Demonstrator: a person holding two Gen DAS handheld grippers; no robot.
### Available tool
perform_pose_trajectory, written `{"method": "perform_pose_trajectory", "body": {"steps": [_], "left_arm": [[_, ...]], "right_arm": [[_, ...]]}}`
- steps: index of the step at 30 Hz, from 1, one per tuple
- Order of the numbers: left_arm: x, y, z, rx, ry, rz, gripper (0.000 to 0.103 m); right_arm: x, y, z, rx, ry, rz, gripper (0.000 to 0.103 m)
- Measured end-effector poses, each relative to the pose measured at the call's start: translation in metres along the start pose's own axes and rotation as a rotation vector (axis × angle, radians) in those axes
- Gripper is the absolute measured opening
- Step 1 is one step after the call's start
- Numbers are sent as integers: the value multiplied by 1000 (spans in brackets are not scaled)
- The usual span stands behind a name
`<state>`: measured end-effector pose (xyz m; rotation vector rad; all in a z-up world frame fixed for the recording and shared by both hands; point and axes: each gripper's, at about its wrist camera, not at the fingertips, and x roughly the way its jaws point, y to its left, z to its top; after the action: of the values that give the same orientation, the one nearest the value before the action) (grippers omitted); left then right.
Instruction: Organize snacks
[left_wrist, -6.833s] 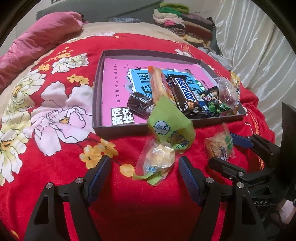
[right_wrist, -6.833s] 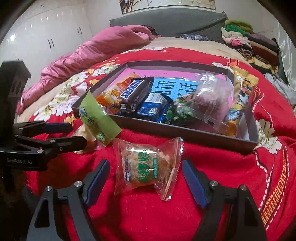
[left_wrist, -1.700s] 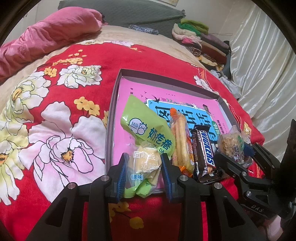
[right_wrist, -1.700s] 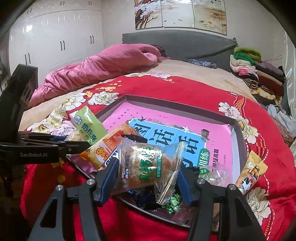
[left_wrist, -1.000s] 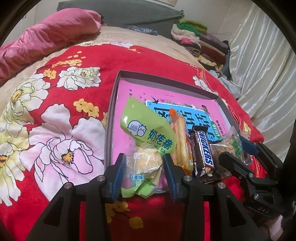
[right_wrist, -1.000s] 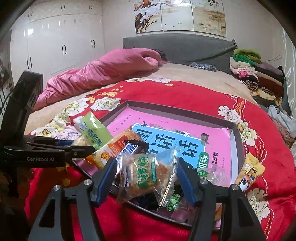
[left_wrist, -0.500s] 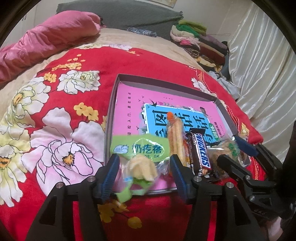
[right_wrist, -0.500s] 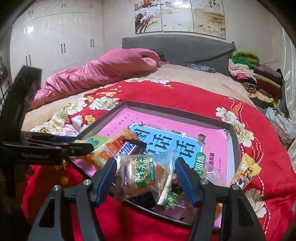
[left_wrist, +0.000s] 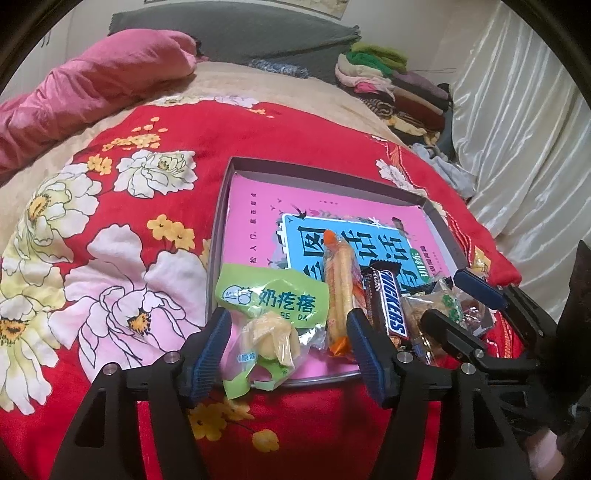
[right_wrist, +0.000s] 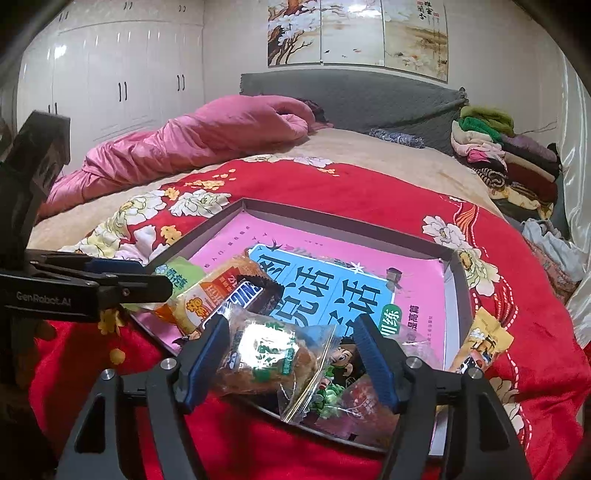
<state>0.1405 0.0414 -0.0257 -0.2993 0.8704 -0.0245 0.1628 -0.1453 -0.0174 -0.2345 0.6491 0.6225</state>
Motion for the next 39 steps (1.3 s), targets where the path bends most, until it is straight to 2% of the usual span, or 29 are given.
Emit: {"method": "perform_pose_trajectory", "body": {"steps": [3,6,19,22,27,35,39], "left_arm": [[-2,-1,0,1,-2,1,68],[-5,-2,0,6,-8,7,76],[-14,-4,2,10,-28,28,77],[-16,-5,3,12,-32,31,77],[-21,-8,4,18,-41,29,78],[-32,-13,1,13,-56,38,79],[-38,-16,-2,13,-58,45,79]], "right_arm": [[2,2,-1,-19,4,-16,71],[4,2,-2,-26,7,-27,71],[-4,2,1,-20,-17,-18,74],[-11,1,3,-17,-46,-19,74],[-24,-2,9,-3,-103,-18,88],[-51,-7,16,38,-188,-23,97],[-57,-8,13,57,-180,-28,99]]}}
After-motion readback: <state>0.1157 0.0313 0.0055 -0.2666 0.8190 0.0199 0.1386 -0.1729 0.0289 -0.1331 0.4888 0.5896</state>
